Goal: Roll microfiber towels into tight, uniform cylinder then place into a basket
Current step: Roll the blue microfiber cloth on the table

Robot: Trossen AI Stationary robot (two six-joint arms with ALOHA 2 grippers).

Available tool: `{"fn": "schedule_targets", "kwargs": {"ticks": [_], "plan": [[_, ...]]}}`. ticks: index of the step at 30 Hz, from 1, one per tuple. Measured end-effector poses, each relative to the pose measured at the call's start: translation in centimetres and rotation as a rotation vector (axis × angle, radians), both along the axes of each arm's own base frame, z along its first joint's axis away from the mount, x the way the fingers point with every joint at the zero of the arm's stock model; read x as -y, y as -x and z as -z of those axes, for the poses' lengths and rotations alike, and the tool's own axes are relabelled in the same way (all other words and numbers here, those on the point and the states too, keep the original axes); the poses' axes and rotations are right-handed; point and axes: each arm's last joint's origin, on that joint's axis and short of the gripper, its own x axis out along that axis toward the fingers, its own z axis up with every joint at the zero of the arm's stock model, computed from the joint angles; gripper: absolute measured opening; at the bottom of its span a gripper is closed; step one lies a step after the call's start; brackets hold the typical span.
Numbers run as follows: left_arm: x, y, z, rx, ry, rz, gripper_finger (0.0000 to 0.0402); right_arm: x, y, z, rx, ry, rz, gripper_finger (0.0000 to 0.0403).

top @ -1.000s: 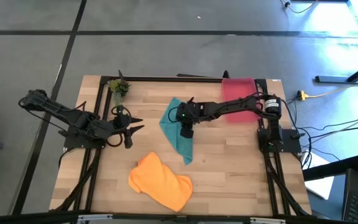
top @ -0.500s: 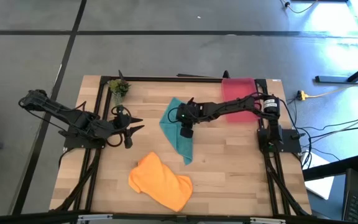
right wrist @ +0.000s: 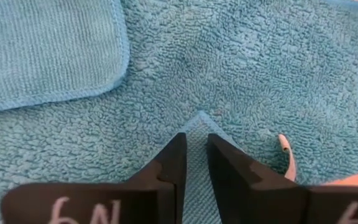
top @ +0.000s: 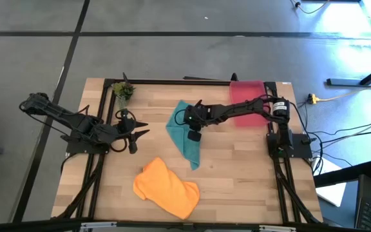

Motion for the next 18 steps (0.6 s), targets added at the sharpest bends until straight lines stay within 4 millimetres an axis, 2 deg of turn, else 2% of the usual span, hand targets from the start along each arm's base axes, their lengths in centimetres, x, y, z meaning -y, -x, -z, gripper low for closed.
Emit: {"fn": "schedule_targets", "kwargs": {"ticks": [12, 15, 18], "plan": [[0.0, 0.0, 0.0, 0.0, 0.0, 0.0, 0.0111, -0.01, -0.03, -0.01, 0.003, -0.002, -0.009, 0.0155], [0.0, 0.0, 0.0, 0.0, 0.0, 0.0, 0.0111, 0.01, -0.02, 0.0, 0.002, -0.003, -0.009, 0.0157], [0.0, 0.0, 0.0, 0.0, 0.0, 0.0, 0.0111, 0.05, -0.01, 0.0, 0.004, -0.007, -0.004, 0.014]]}}
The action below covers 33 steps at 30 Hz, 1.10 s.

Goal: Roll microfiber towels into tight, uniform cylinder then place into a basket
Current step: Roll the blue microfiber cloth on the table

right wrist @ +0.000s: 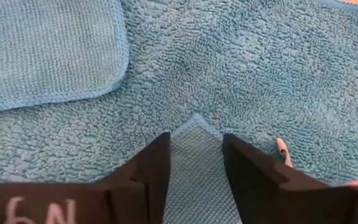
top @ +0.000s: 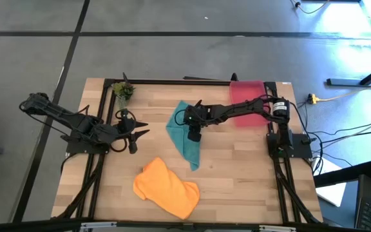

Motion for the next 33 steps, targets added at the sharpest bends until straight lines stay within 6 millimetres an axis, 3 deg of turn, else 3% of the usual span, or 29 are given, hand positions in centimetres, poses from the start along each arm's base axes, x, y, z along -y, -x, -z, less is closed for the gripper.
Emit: {"fn": "schedule_targets", "kwargs": {"ticks": [17, 23, 33], "plan": [[0.0, 0.0, 0.0, 0.0, 0.0, 0.0, 0.0111, 0.5, 0.1, 0.2, 0.012, -0.074, -0.022, 0.001], [0.0, 0.0, 0.0, 0.0, -0.001, 0.001, 0.0111, 0.6, -0.5, -0.7, 0.036, -0.066, -0.027, 0.0011], [0.0, 0.0, 0.0, 0.0, 0.0, 0.0, 0.0111, 0.8, -1.7, -4.3, 0.045, -0.05, -0.051, 0.0005]]}}
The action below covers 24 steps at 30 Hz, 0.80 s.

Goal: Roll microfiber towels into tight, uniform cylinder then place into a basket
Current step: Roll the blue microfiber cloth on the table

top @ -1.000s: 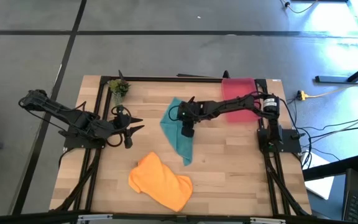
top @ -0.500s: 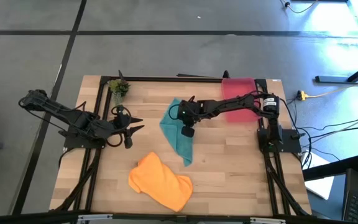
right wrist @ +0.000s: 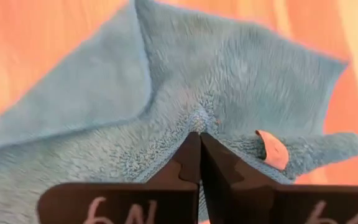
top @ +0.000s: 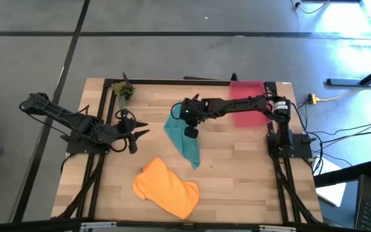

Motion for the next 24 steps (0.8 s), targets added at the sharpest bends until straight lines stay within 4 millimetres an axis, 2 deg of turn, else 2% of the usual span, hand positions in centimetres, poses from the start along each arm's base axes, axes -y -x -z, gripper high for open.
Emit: {"fn": "schedule_targets", "kwargs": {"ticks": [9, 16, 24], "plan": [[0.0, 0.1, 0.2, -0.018, -0.007, 0.0, 0.0111, 0.0, -0.3, -1.5, -0.01, -0.018, -0.035, 0.0004], [-0.1, 0.1, 0.3, -0.033, -0.012, 0.0, 0.0111, -0.2, 0.1, -0.3, -0.027, -0.045, -0.038, 0.0005], [-0.1, 0.1, 0.3, -0.028, 0.002, -0.006, 0.0111, -0.2, 0.0, 0.0, -0.008, -0.039, -0.044, 0.0051]]}}
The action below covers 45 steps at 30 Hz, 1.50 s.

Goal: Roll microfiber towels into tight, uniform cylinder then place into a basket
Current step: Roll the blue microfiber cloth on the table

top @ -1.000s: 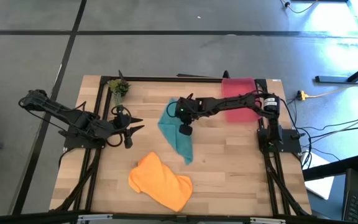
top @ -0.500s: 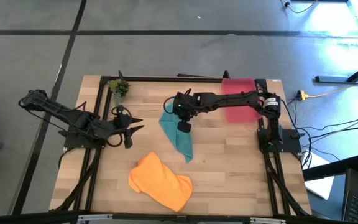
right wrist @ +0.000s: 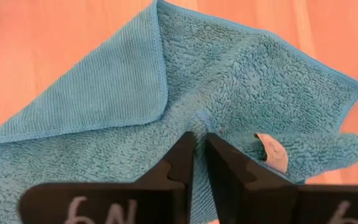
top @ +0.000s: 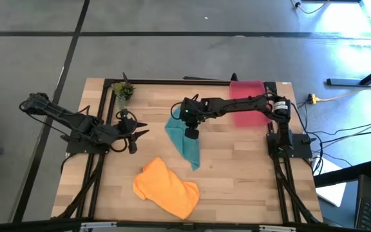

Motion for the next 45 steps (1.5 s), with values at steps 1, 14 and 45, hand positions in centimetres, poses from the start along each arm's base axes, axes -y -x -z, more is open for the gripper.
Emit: {"fn": "schedule_targets", "kwargs": {"ticks": [1, 14, 45], "plan": [[0.0, 0.0, 0.0, 0.002, 0.005, -0.002, 0.0111, 0.0, 0.0, 0.0, 0.003, 0.001, 0.0, 0.0058], [0.1, 0.0, 0.0, -0.002, 0.02, 0.019, 0.0111, 0.0, -0.2, 1.0, -0.018, -0.006, 0.004, 0.0114], [0.1, 0.0, 0.0, -0.001, 0.02, 0.019, 0.0111, 0.4, -0.6, 4.7, -0.122, 0.04, -0.001, 0.0093]]}}
